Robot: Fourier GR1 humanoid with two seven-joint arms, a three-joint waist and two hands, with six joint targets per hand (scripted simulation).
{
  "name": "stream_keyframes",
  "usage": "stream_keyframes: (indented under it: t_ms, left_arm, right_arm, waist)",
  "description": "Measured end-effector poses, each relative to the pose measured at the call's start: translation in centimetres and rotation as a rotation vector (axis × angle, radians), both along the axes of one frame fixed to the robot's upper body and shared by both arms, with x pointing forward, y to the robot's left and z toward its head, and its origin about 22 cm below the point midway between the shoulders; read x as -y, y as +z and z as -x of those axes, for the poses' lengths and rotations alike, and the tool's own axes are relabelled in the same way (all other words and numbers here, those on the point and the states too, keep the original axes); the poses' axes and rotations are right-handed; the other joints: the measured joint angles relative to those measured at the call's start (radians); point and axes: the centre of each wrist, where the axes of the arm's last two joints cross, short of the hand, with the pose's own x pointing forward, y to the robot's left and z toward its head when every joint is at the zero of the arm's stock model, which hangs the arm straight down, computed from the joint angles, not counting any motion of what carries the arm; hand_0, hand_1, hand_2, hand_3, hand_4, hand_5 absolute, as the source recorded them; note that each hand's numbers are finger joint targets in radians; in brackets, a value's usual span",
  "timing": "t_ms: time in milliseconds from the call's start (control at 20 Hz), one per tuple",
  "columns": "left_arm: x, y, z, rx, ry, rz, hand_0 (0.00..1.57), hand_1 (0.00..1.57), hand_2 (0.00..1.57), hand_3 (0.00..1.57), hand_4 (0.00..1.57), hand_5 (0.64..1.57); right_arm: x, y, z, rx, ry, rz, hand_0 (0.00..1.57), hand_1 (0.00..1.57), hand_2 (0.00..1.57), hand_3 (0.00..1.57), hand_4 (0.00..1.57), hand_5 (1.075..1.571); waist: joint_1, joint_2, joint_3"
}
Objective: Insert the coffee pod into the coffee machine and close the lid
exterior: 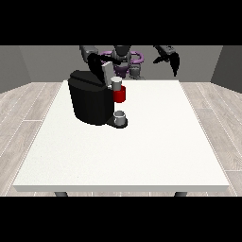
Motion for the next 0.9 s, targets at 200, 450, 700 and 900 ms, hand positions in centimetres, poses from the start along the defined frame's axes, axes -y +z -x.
stream_keyframes:
  t_ms: [200,450,700,900]
  left_arm:
    - [-0.2,0.1,-0.1,0.004,-0.004,-0.002,0.0,0.0,0.0,0.0,0.38,1.571]
    - [0.4,0.1,-0.2,0.017,-0.032,-0.008,0.0,0.0,0.0,0.0,0.36,1.571]
    - [0.6,0.7,-0.8,0.027,-0.041,0.0,0.0,0.0,0.0,0.0,0.44,1.571]
    - [0.8,1.2,-1.3,0.054,-0.072,-0.001,0.0,0.0,0.0,0.0,0.4,1.571]
  right_arm:
    - [-0.1,1.3,-0.5,-0.009,0.001,0.041,0.0,0.0,0.0,0.0,0.0,1.571]
    - [-0.2,2.6,-0.8,-0.016,-0.035,0.085,0.0,0.0,0.0,0.0,0.0,1.571]
    - [-0.4,3.3,-0.7,0.001,-0.076,0.168,0.0,0.0,0.0,0.0,0.2,1.571]
    - [-0.1,5.2,-0.8,0.023,-0.126,0.228,0.0,0.0,0.0,0.0,0.27,1.571]
  waist:
    - [0.008,0.013,0.004]
    - [0.032,0.025,0.0085]
    - [0.047,0.035,0.0128]
    - [0.076,0.061,0.017]
